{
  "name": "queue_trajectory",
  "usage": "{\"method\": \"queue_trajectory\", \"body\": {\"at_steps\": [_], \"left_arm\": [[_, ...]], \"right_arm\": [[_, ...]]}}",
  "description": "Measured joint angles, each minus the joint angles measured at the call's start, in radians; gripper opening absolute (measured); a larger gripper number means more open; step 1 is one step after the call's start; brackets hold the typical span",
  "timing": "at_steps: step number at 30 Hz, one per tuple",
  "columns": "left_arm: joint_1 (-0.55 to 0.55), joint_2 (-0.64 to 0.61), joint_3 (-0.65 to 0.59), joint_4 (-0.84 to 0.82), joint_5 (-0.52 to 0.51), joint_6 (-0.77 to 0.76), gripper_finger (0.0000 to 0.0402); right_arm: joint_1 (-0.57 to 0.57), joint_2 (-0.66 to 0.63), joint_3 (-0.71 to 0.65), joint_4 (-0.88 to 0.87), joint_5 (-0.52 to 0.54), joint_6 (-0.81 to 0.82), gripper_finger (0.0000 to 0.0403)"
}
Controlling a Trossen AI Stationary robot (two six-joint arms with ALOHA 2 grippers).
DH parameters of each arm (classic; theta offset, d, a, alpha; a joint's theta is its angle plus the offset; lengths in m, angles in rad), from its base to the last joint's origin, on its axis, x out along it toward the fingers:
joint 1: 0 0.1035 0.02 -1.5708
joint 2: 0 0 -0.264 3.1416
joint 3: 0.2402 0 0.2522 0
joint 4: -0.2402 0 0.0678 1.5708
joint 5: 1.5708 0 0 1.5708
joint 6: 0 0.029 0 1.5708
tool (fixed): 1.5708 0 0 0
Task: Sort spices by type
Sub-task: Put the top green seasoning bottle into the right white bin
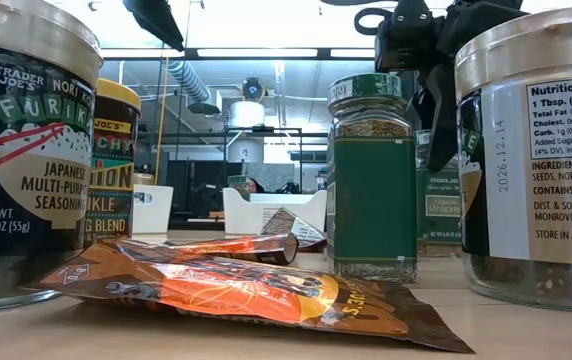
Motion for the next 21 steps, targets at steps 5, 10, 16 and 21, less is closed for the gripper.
{"method": "queue_trajectory", "body": {"at_steps": [5, 10, 16, 21], "left_arm": [[0.0, 0.0, 0.0, 0.0, 0.0, 0.0, 0.0325], [0.0, 0.0, 0.0, 0.0, 0.0, 0.0, 0.0325], [0.0, 0.0, 0.0, 0.0, 0.0, 0.0, 0.0325], [0.0, 0.0, 0.0, 0.0, 0.0, 0.0, 0.0325]], "right_arm": [[-0.018, 0.006, 0.037, -0.054, 0.025, 0.021, 0.0206], [-0.087, 0.004, 0.151, -0.154, 0.052, -0.032, 0.0206], [-0.239, 0.003, 0.271, -0.155, 0.112, -0.118, 0.0206], [-0.397, 0.004, 0.311, -0.087, 0.116, -0.18, 0.0206]]}}
